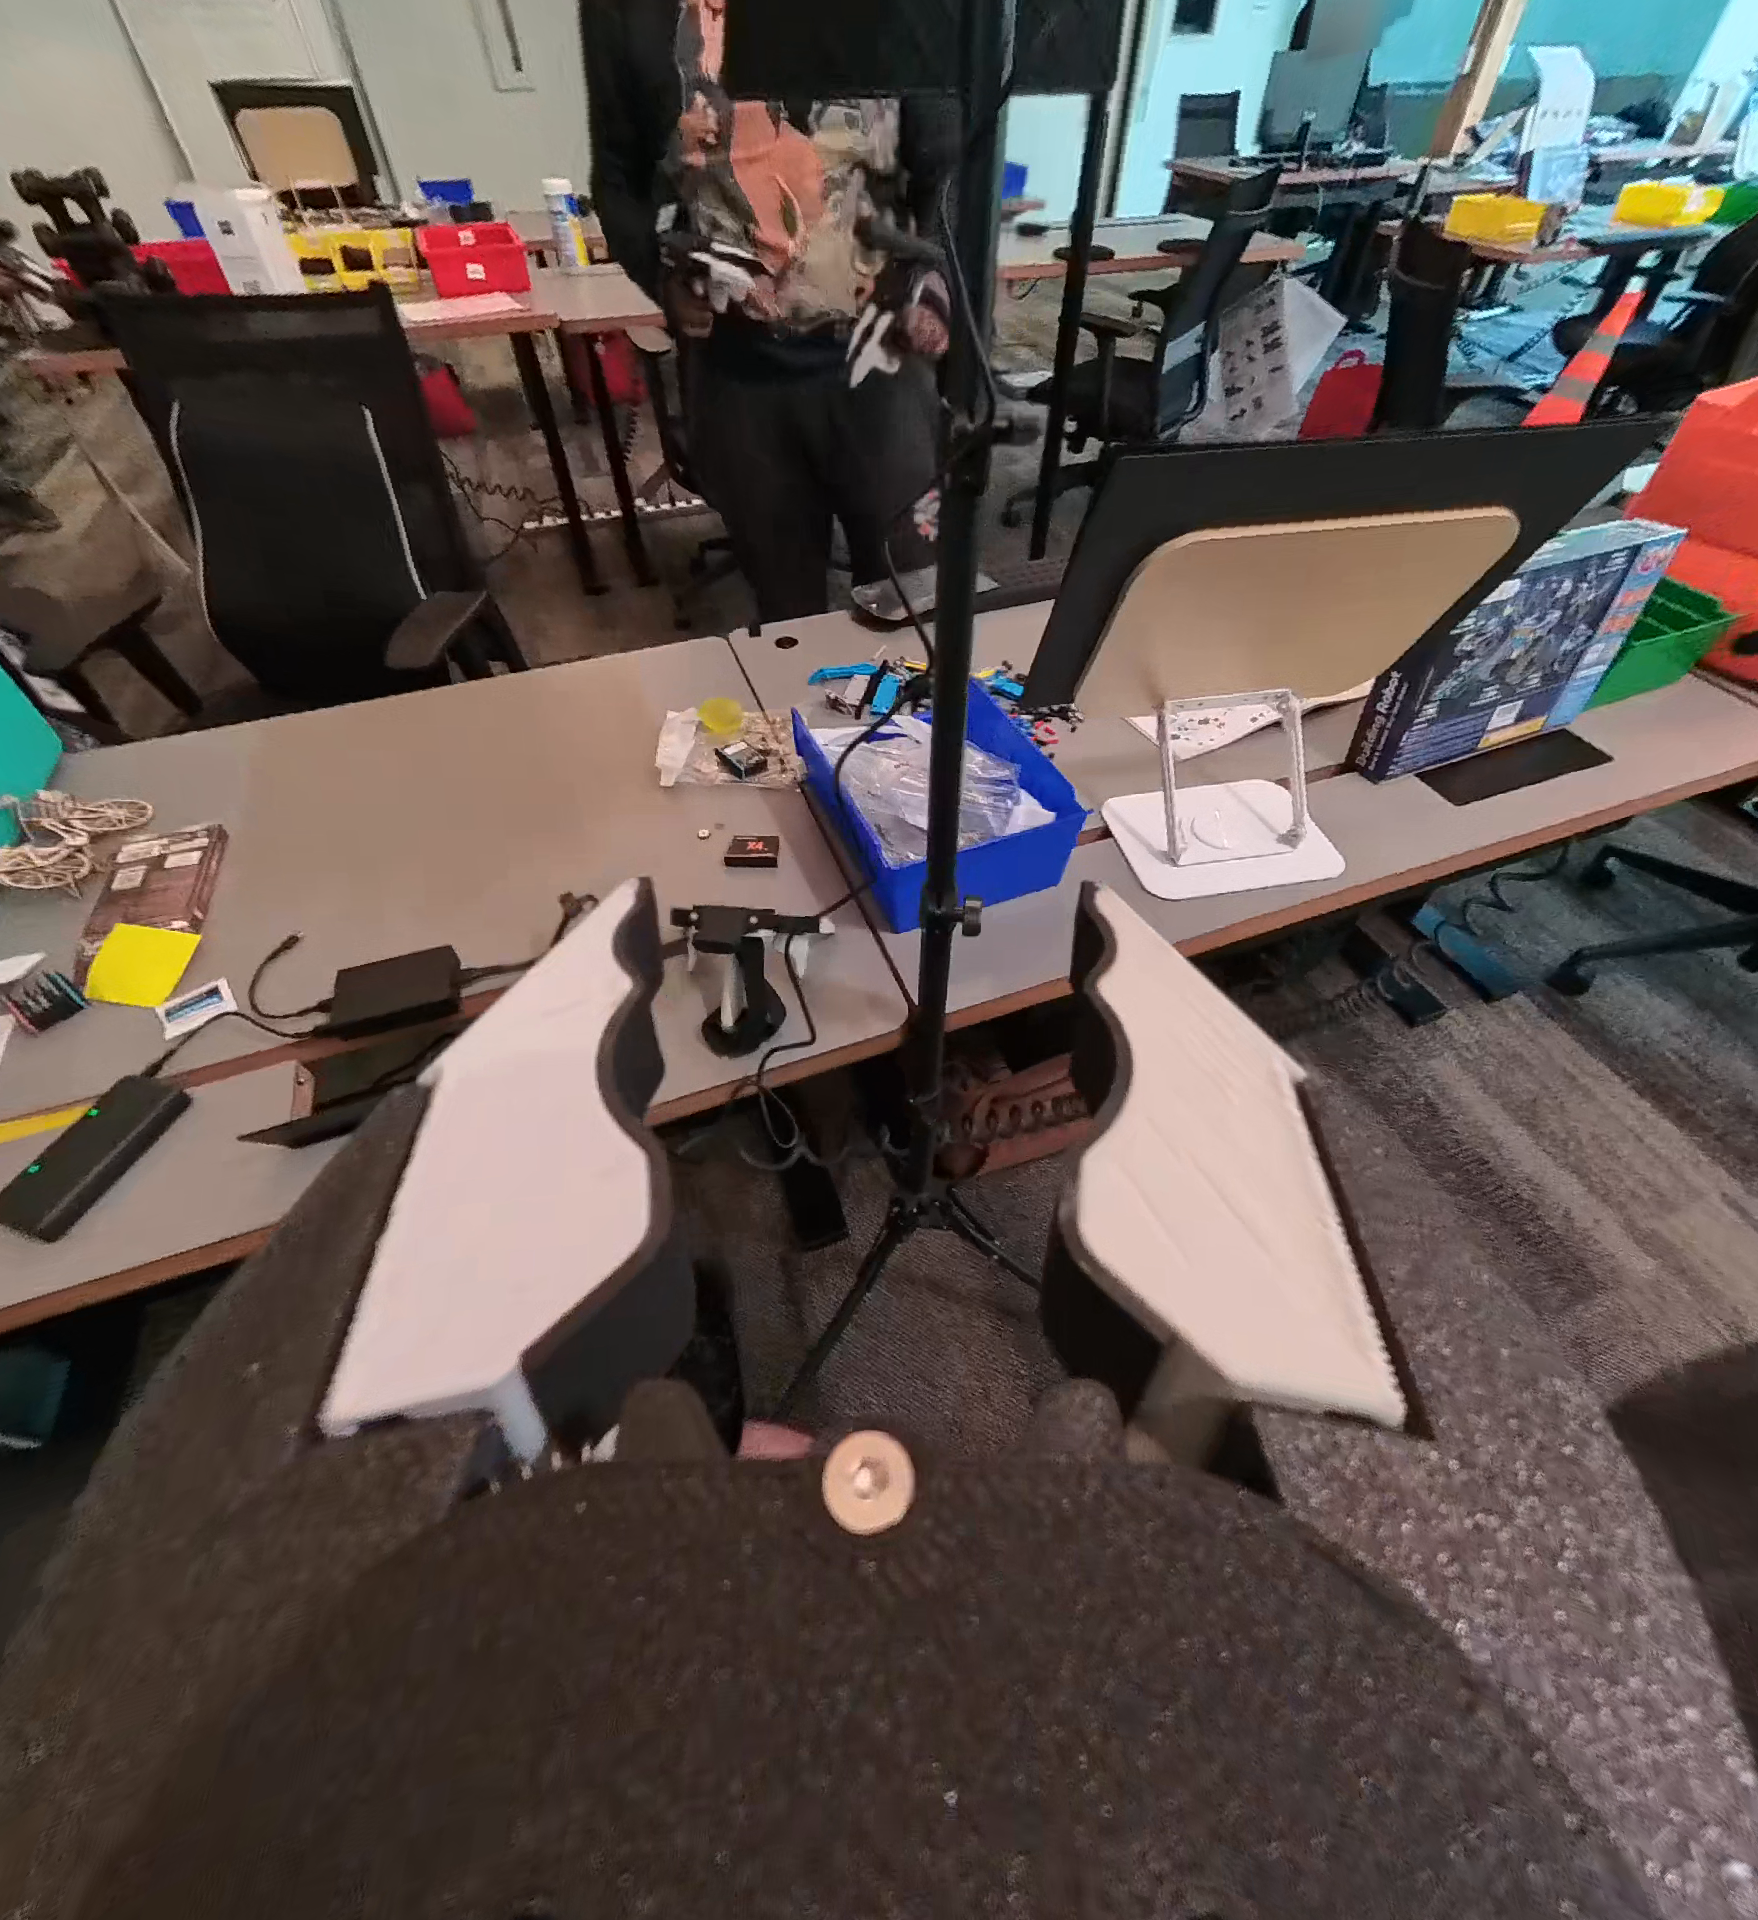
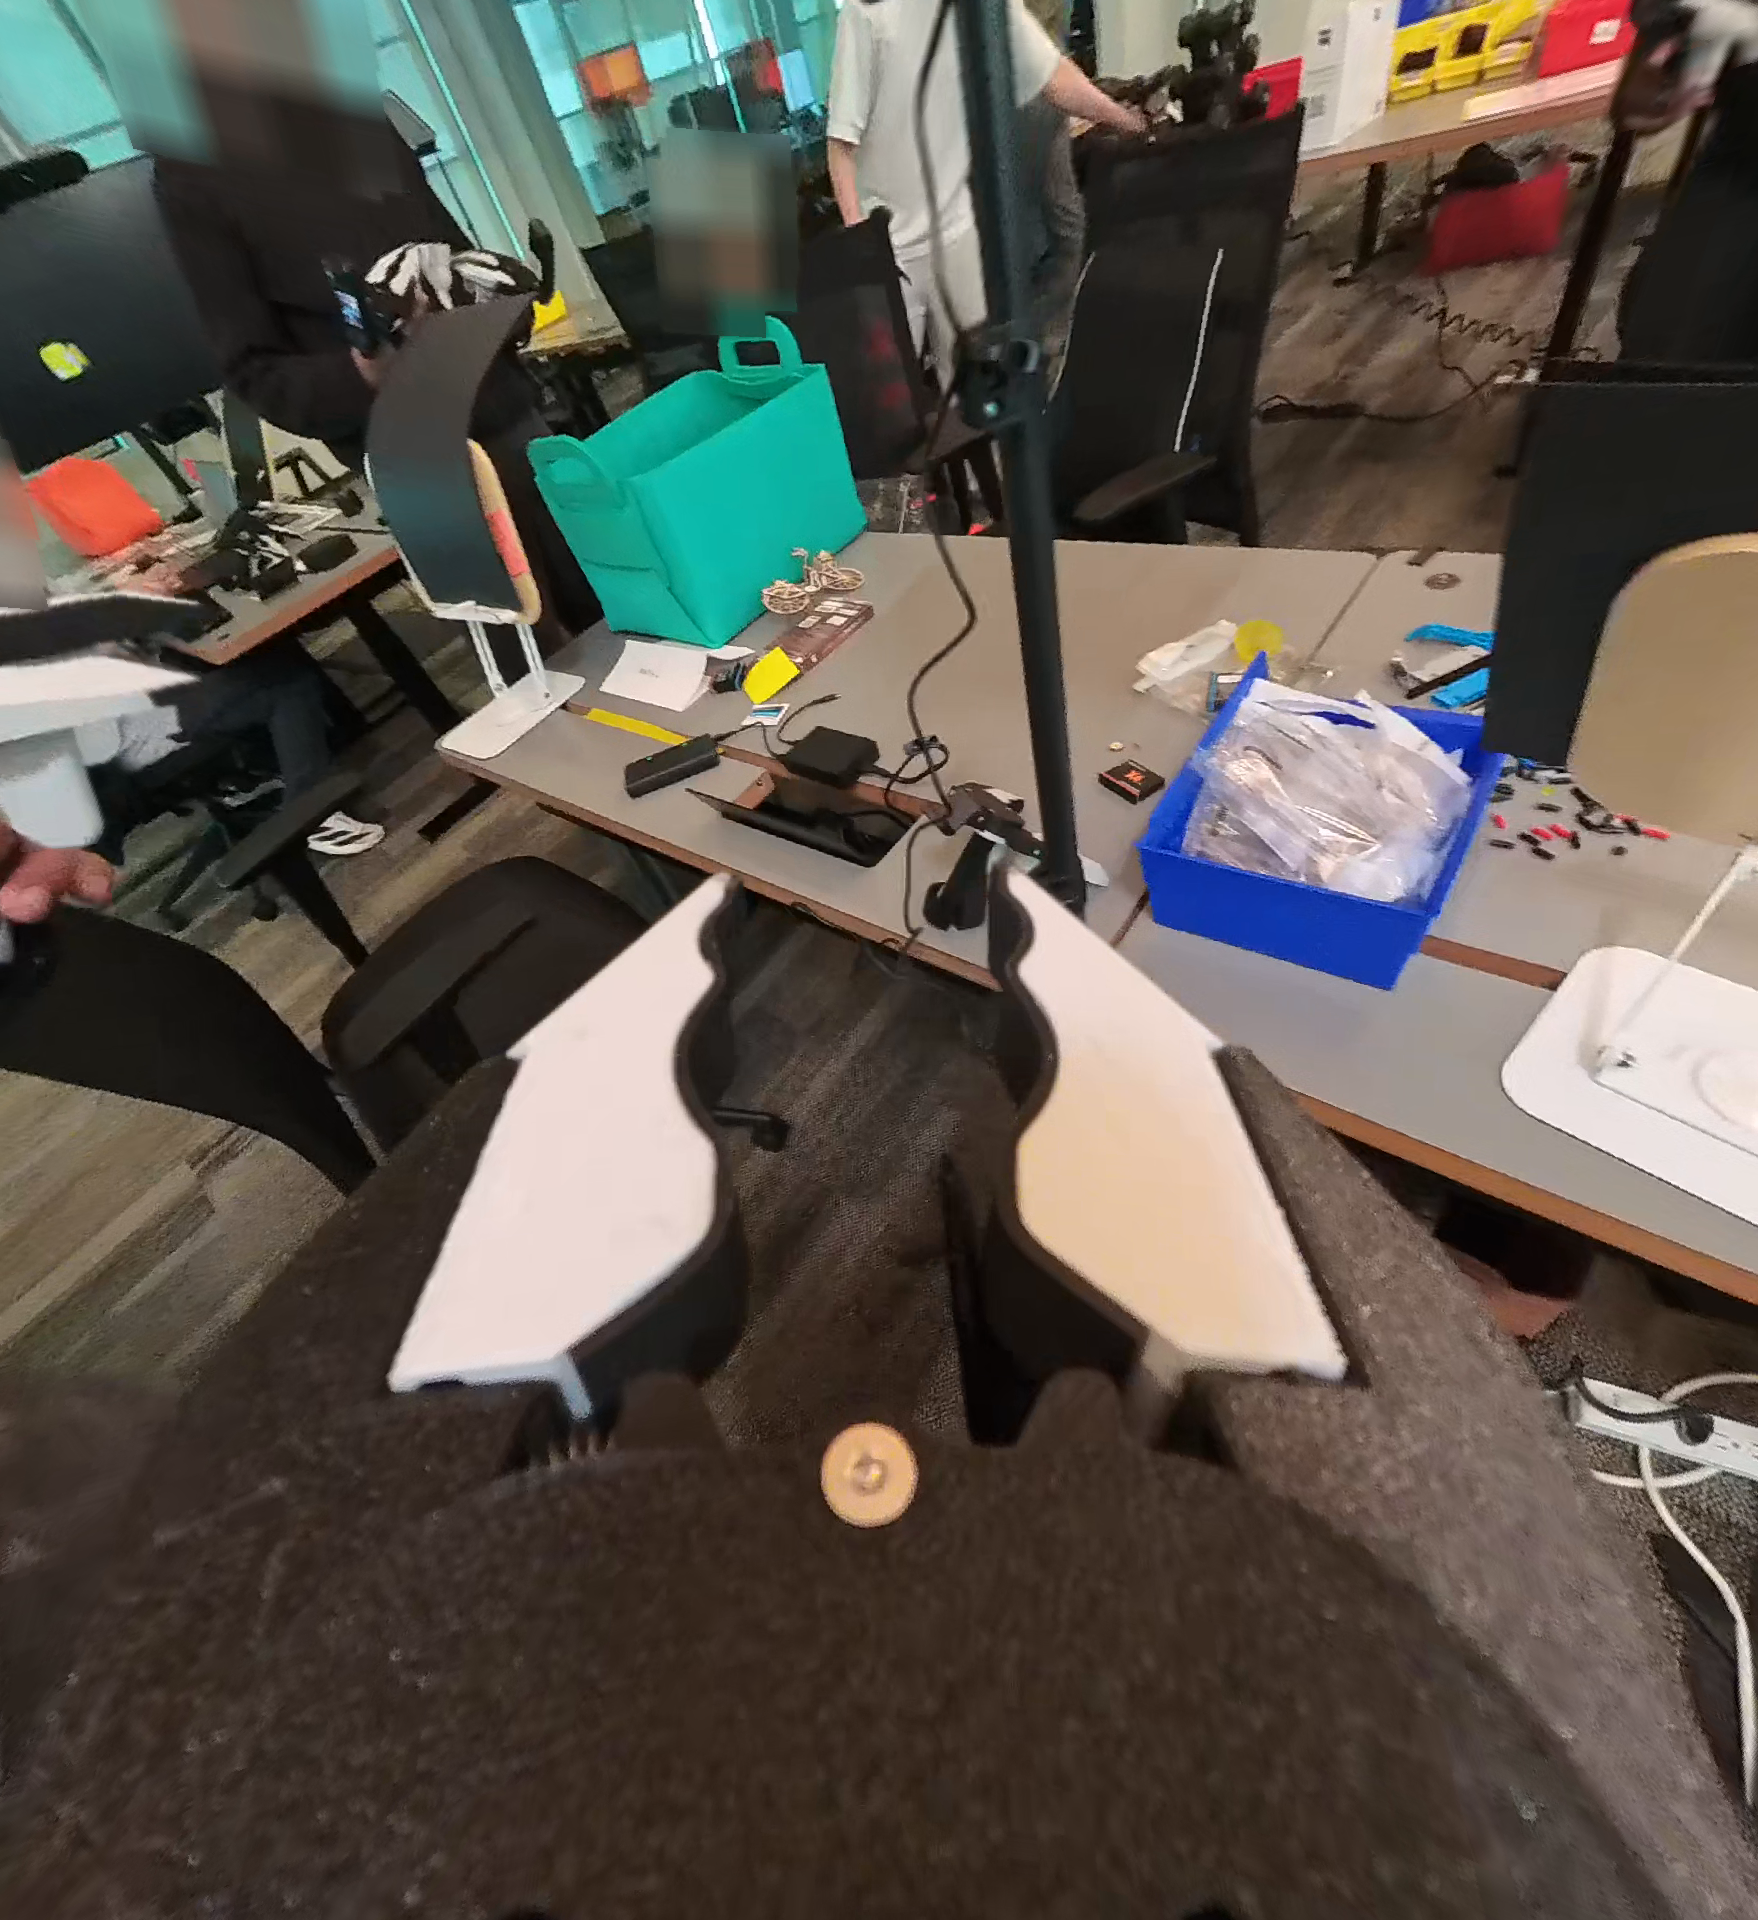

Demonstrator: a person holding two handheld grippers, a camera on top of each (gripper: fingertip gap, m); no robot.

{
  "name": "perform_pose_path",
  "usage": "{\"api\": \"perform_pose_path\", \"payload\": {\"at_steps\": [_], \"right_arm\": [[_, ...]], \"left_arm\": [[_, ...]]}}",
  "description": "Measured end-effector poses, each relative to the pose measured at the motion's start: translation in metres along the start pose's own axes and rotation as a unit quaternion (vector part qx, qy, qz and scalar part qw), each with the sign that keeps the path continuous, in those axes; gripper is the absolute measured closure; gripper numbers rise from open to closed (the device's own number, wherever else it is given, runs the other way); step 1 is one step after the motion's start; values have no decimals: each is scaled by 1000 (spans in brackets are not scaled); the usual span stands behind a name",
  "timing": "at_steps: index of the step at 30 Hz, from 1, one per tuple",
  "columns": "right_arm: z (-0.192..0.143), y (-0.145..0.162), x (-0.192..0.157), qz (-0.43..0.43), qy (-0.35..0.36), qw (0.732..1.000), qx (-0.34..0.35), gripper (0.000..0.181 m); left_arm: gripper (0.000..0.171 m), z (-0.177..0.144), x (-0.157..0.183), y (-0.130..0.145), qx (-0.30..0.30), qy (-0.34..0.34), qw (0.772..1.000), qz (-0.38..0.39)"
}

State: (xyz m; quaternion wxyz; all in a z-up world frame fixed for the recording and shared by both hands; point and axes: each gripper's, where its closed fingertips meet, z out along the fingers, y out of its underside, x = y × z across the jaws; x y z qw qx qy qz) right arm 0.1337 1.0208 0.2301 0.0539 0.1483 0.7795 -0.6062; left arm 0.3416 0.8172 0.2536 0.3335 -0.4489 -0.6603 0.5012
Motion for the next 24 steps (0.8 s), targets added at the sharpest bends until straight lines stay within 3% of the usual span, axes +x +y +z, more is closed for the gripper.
{"api": "perform_pose_path", "payload": {"at_steps": [6, 12, 20, 24], "right_arm": [[-28, -1, 29, 27, 10, 1000, 12, 136], [-79, 17, 82, 18, 30, 999, -3, 137], [-187, 41, 198, 69, 62, 996, 0, 137], [-237, 54, 255, 47, 86, 995, -23, 137]], "left_arm": [[92, 20, 36, -12, -2, 7, 1000, 8], [92, 61, 105, -26, -12, 35, 999, 27], [94, 131, 251, -54, -26, 85, 996, 6], [96, 161, 327, -50, -41, 111, 993, 3]]}}
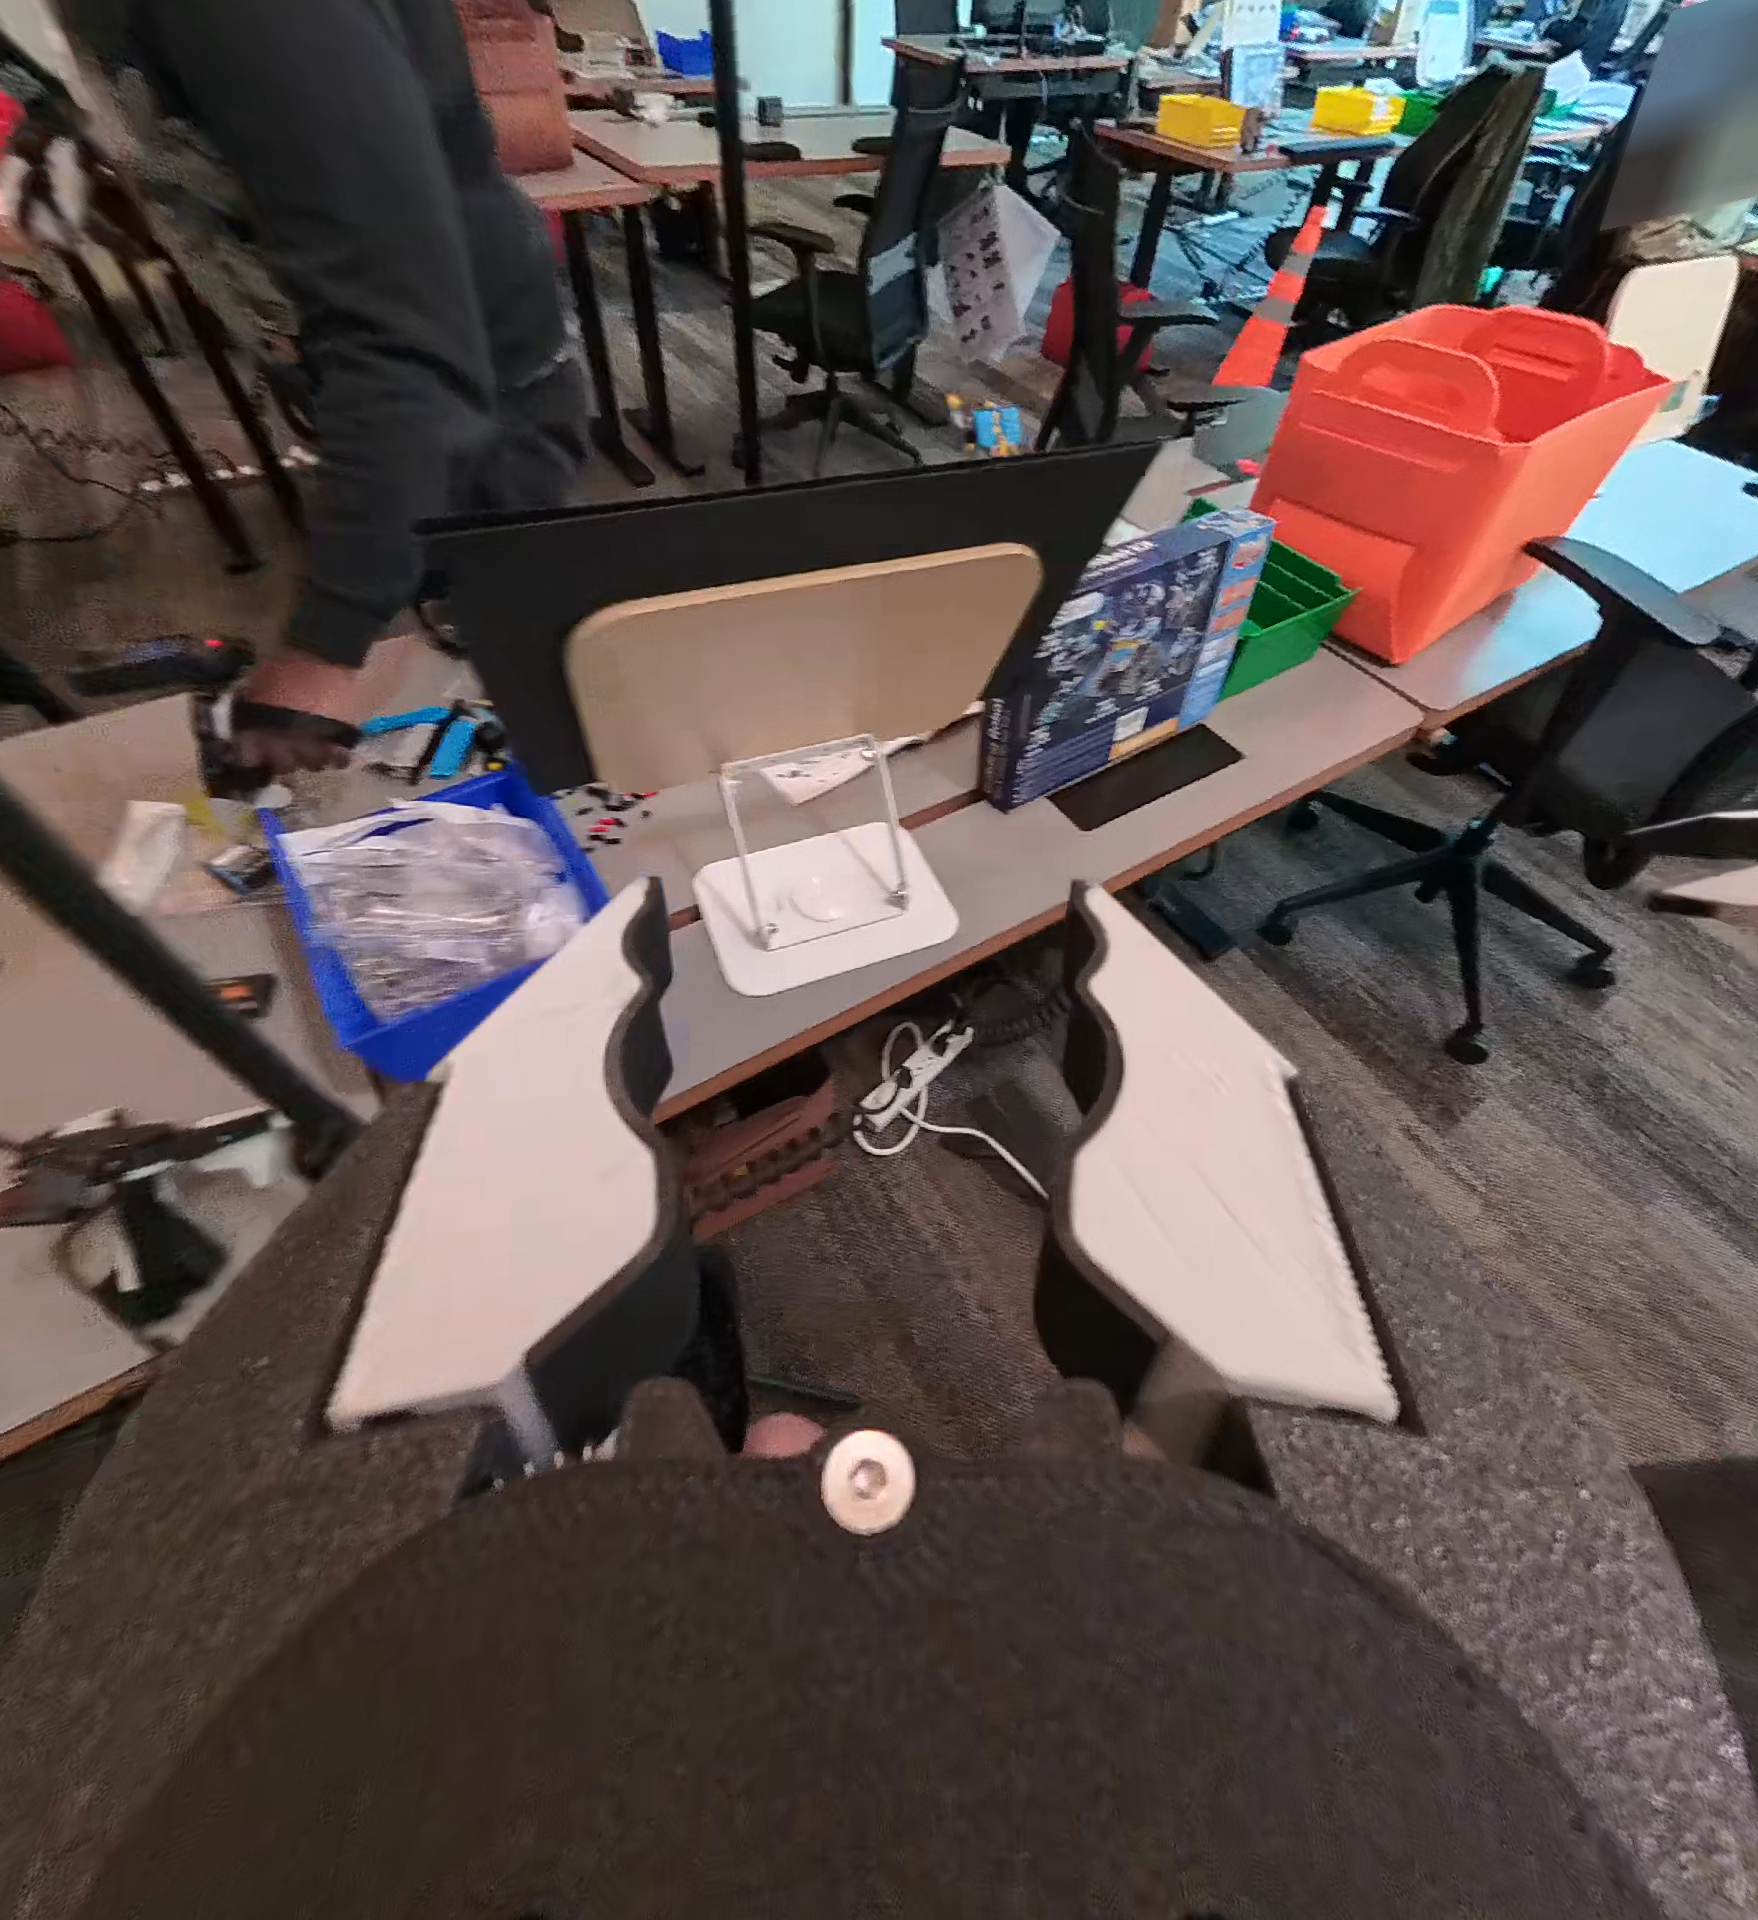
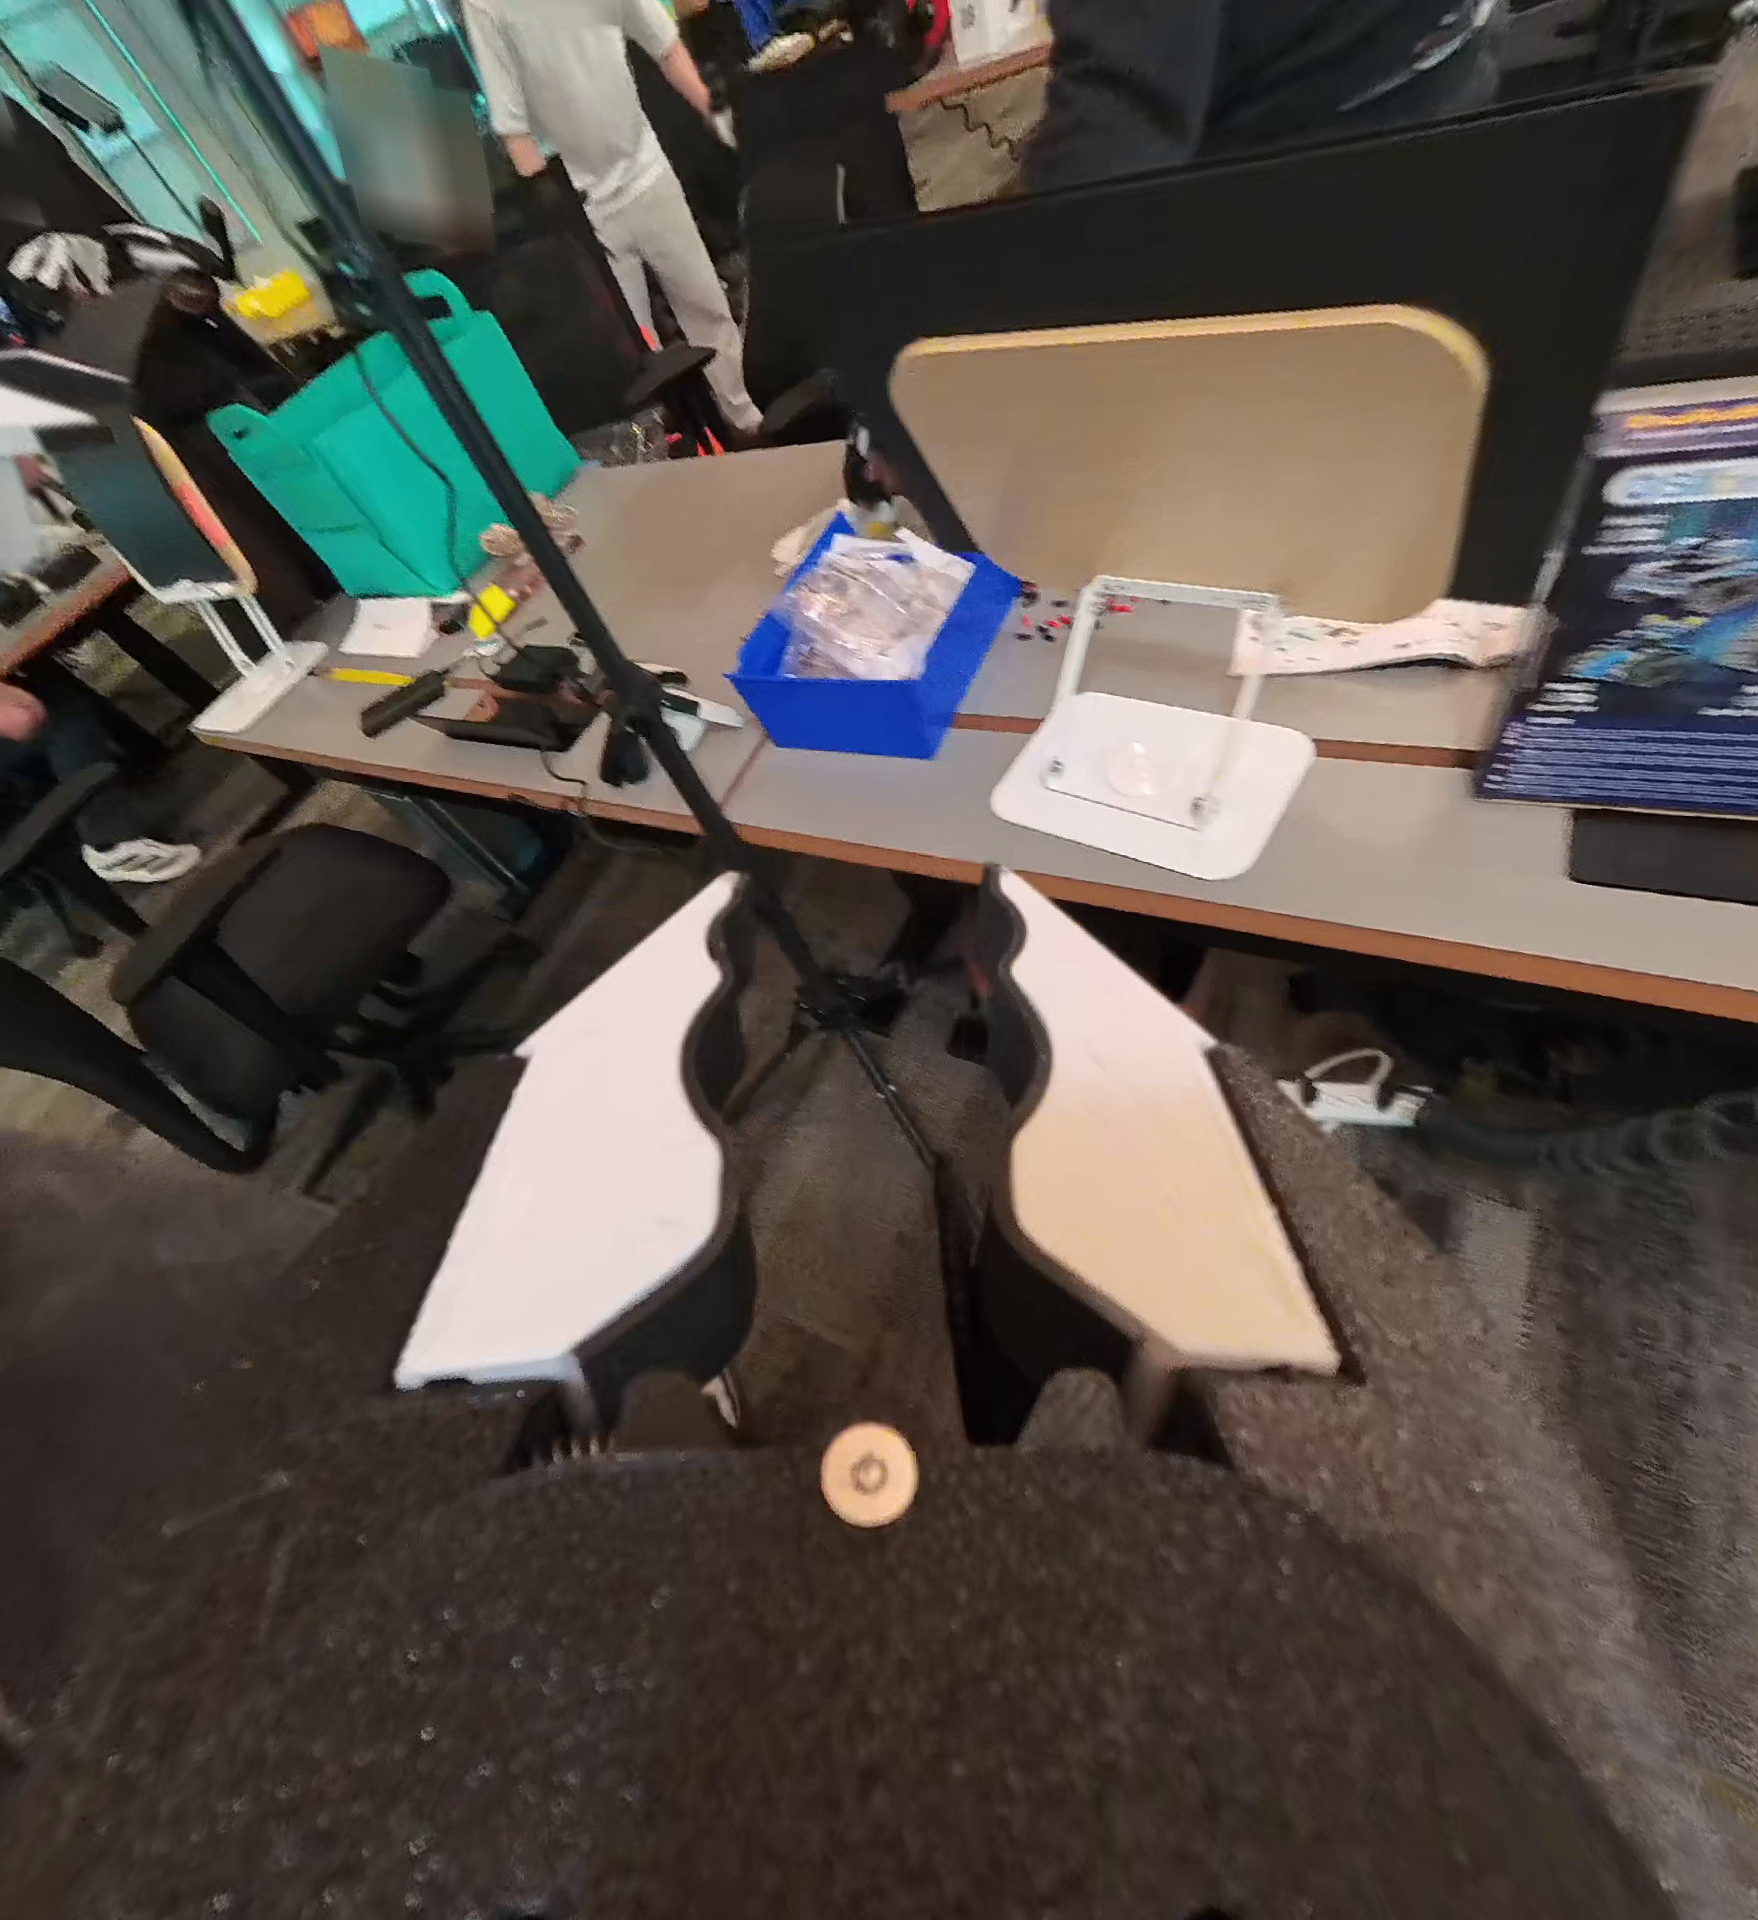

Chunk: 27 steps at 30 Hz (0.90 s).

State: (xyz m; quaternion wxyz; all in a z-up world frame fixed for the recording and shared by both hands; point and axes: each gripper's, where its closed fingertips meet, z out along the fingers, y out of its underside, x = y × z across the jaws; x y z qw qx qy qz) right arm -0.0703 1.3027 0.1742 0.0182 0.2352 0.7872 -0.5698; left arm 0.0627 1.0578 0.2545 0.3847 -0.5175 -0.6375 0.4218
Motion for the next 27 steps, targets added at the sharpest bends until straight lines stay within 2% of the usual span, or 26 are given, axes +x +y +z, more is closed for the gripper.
{"api": "perform_pose_path", "payload": {"at_steps": [5, 8, 14, 19, 22, 27], "right_arm": [[-42, -4, 66, 15, 28, 999, 0, 138], [-55, -9, 96, 28, 47, 998, 15, 138], [-47, -26, 134, 56, 71, 995, 42, 138], [-32, -49, 156, 67, 80, 993, 56, 138], [-26, -55, 178, 65, 94, 993, 35, 138], [-43, -81, 226, 50, 158, 986, 32, 138]], "left_arm": [[97, 45, 69, -8, -21, 45, 999, -7], [99, 70, 90, -15, -33, 58, 997, 27], [100, 136, 116, -32, -43, 107, 993, 27], [100, 212, 143, -43, -50, 159, 986, 19], [100, 262, 166, -55, -51, 199, 979, 12], [102, 332, 210, -75, -80, 279, 957, 17]]}}
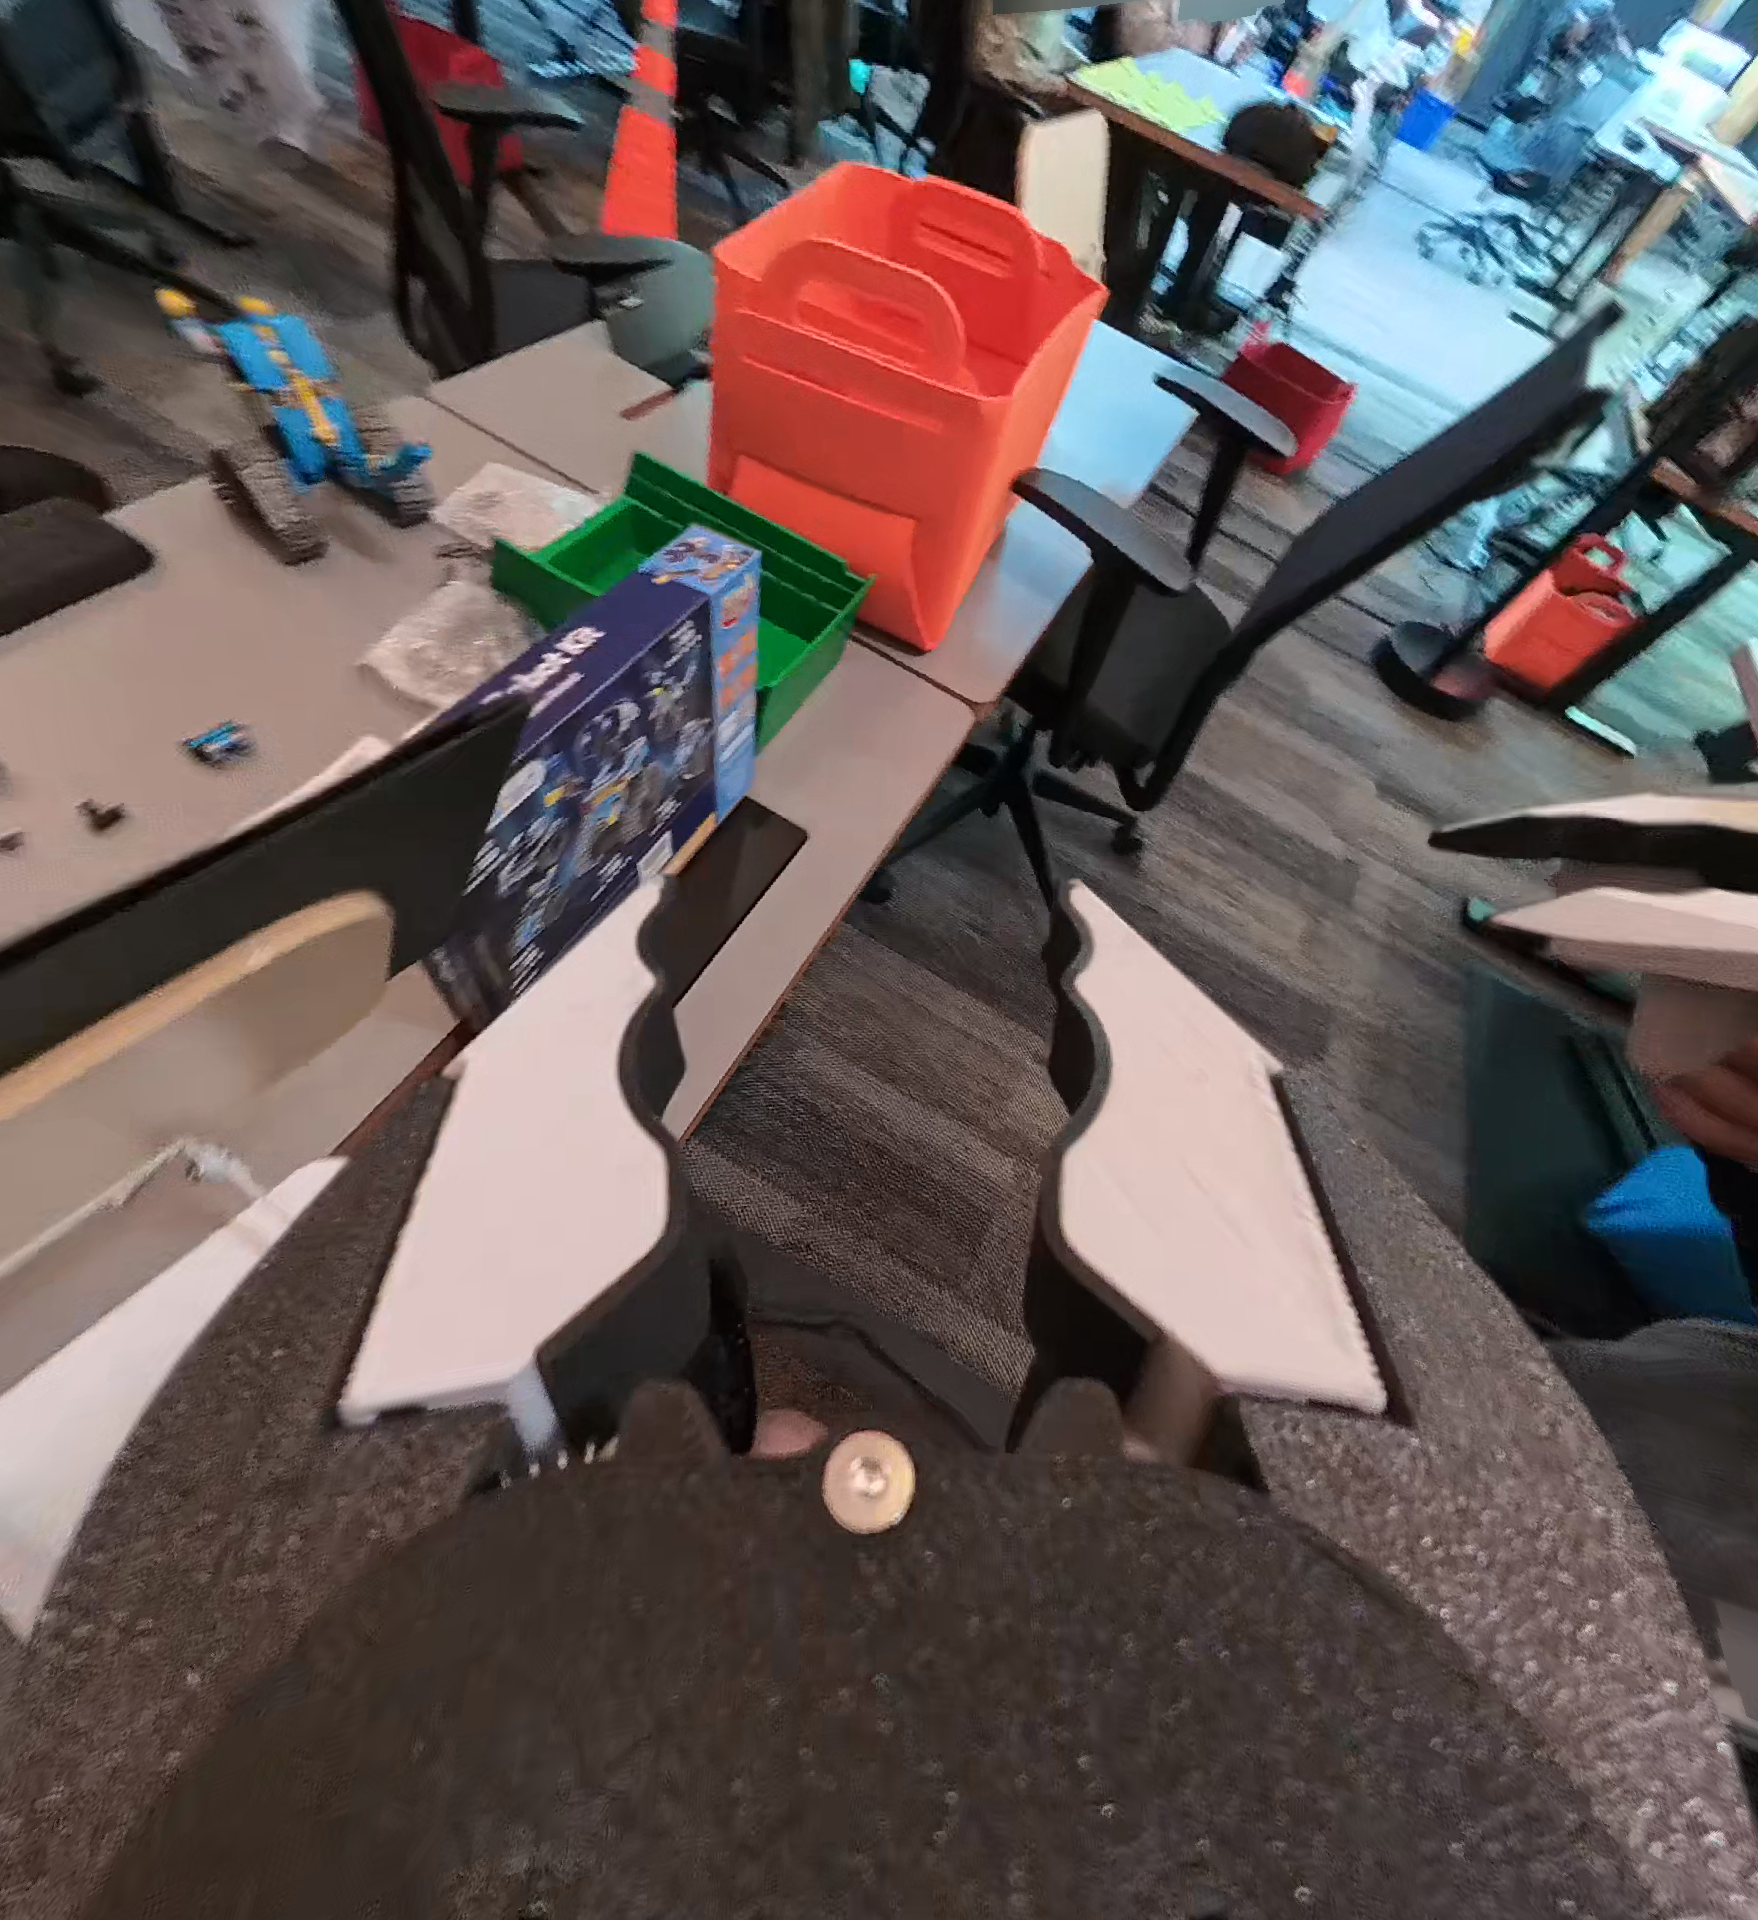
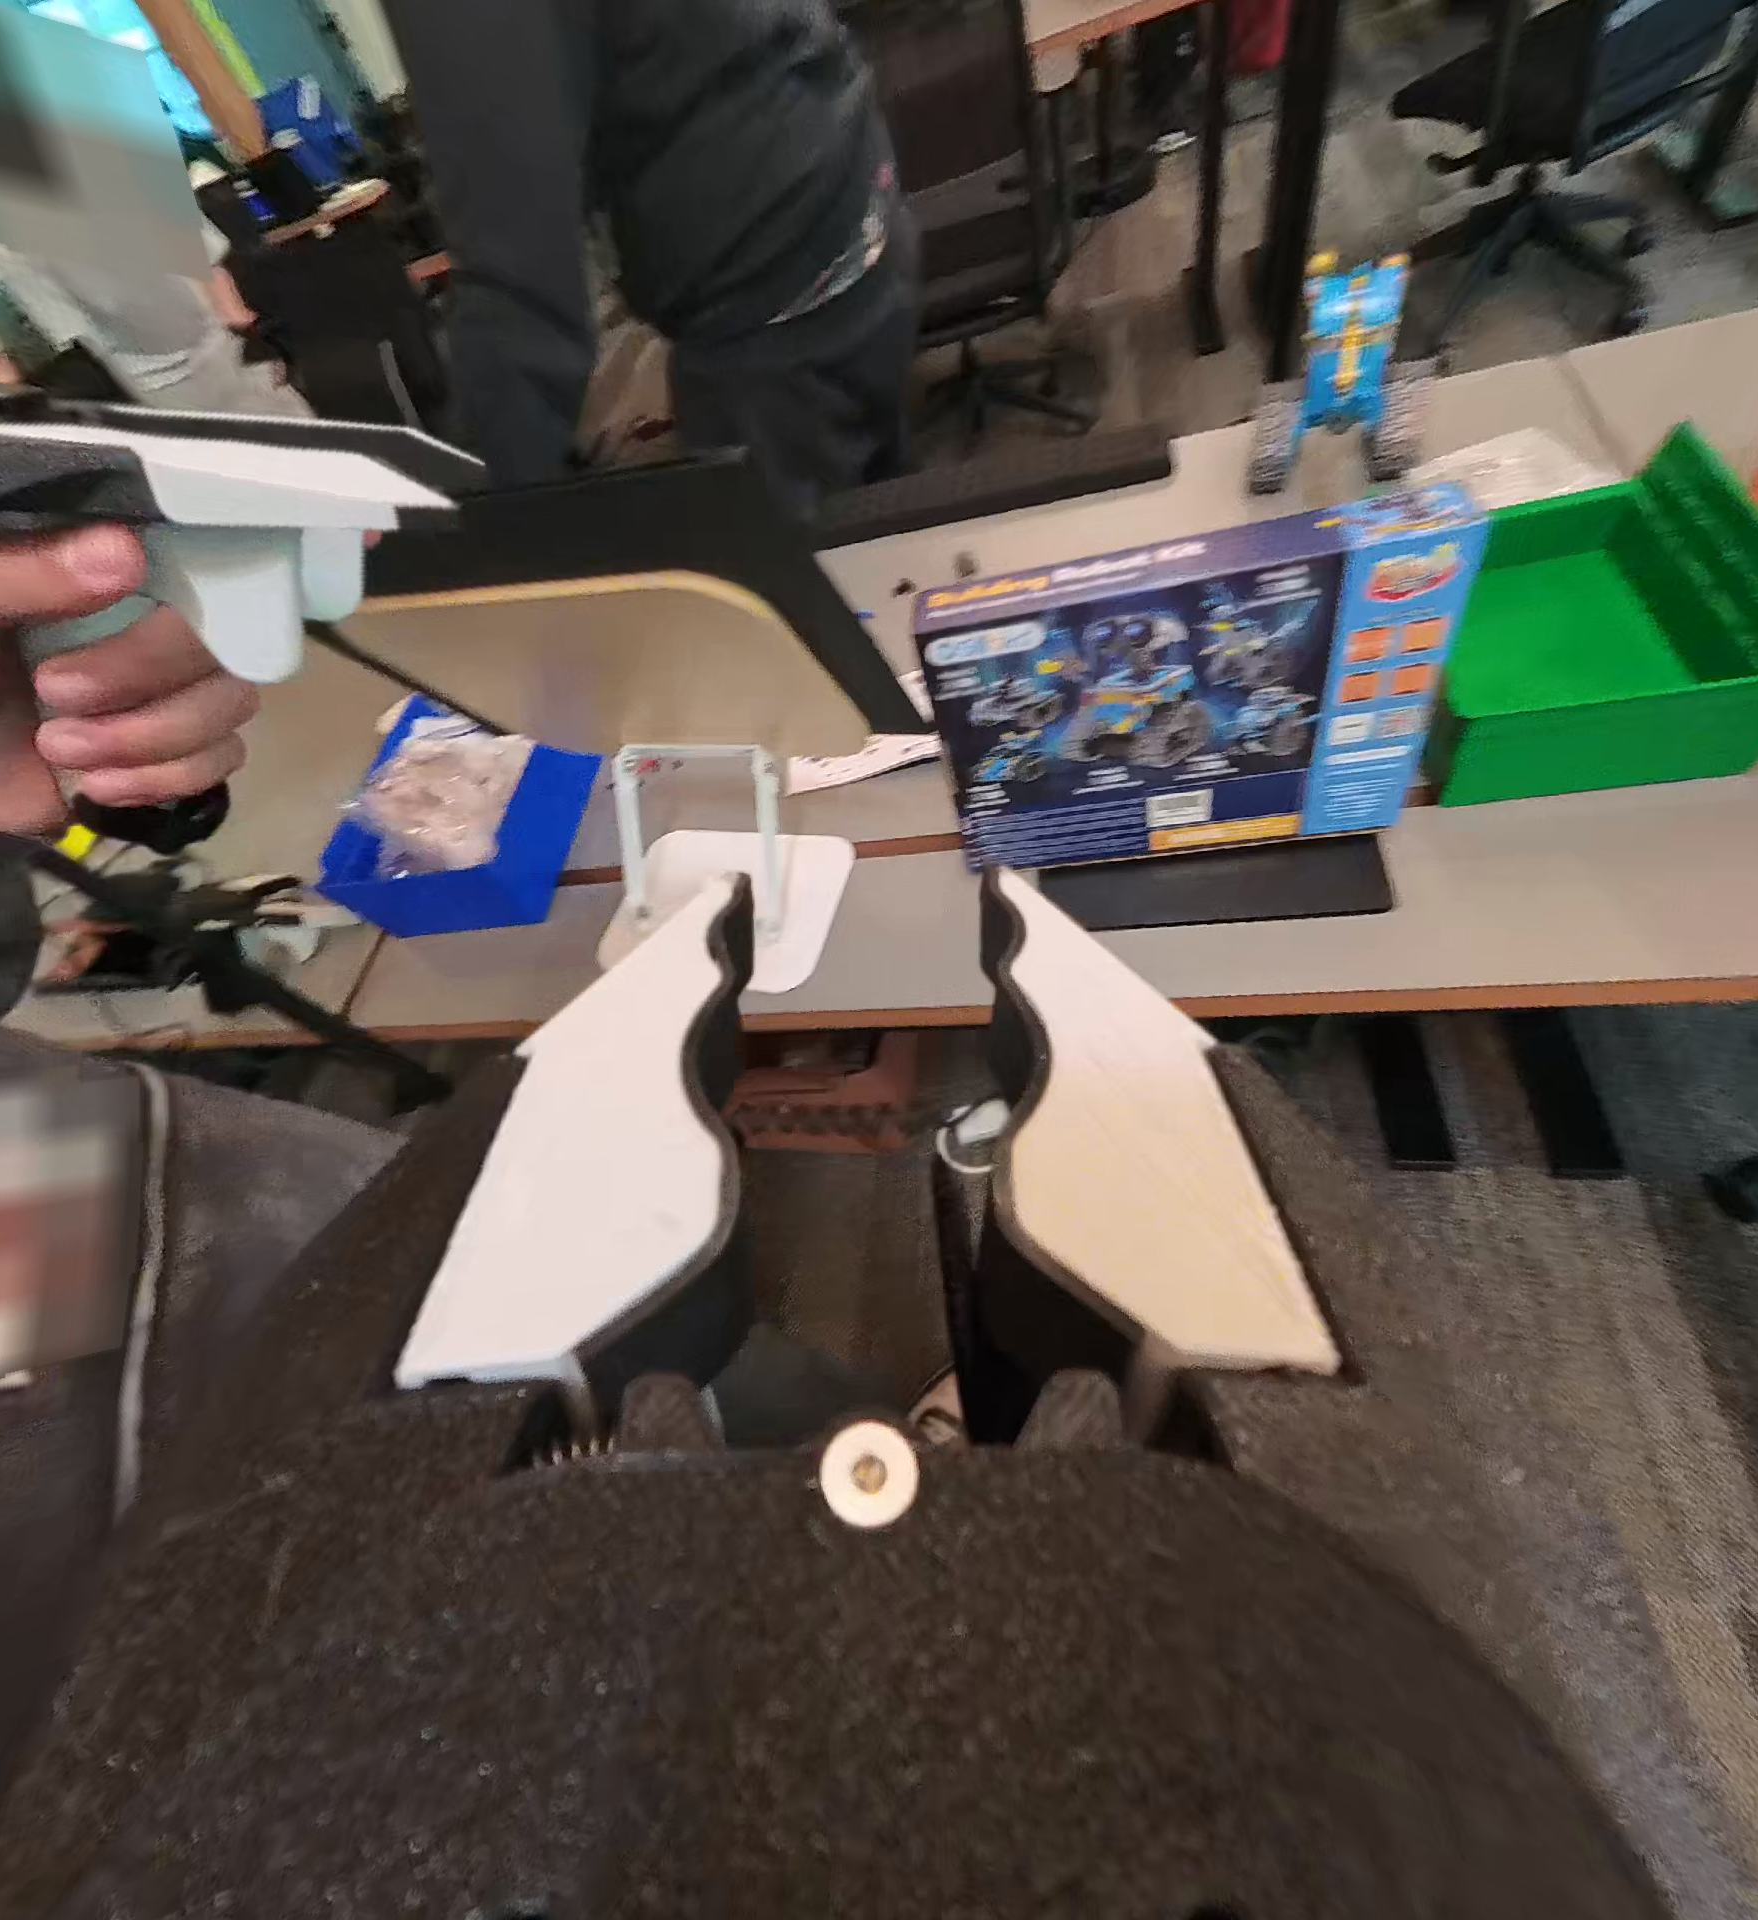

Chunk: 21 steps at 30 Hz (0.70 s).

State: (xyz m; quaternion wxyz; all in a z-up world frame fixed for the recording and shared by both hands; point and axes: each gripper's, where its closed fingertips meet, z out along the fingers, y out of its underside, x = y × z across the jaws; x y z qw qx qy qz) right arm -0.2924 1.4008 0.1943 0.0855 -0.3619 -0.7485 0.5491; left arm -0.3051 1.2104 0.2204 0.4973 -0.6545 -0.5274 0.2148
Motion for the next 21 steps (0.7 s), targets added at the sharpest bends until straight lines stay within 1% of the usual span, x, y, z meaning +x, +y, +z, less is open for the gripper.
{"api": "perform_pose_path", "payload": {"at_steps": [2, 4, 8, 12, 14, 17, 21], "right_arm": [[-7, -10, 20, 19, 30, 999, 14, 138], [-16, -16, 38, 47, 52, 997, 34, 138], [-35, -8, 79, 78, 99, 991, 40, 138], [-58, -4, 128, 114, 136, 982, 60, 138], [-73, -8, 159, 119, 159, 977, 76, 138], [-101, -10, 209, 122, 192, 969, 96, 138], [-157, 9, 284, 131, 242, 956, 102, 138]], "left_arm": [[101, 22, 5, -13, -11, 26, 999, 23], [102, 43, 10, -20, -24, 51, 997, 49], [104, 90, 22, -20, -61, 86, 992, 76], [104, 137, 52, -28, -77, 122, 986, 83], [105, 165, 74, -30, -85, 140, 982, 92], [105, 214, 118, -32, -108, 174, 972, 111], [105, 293, 196, -40, -127, 218, 954, 163]]}}
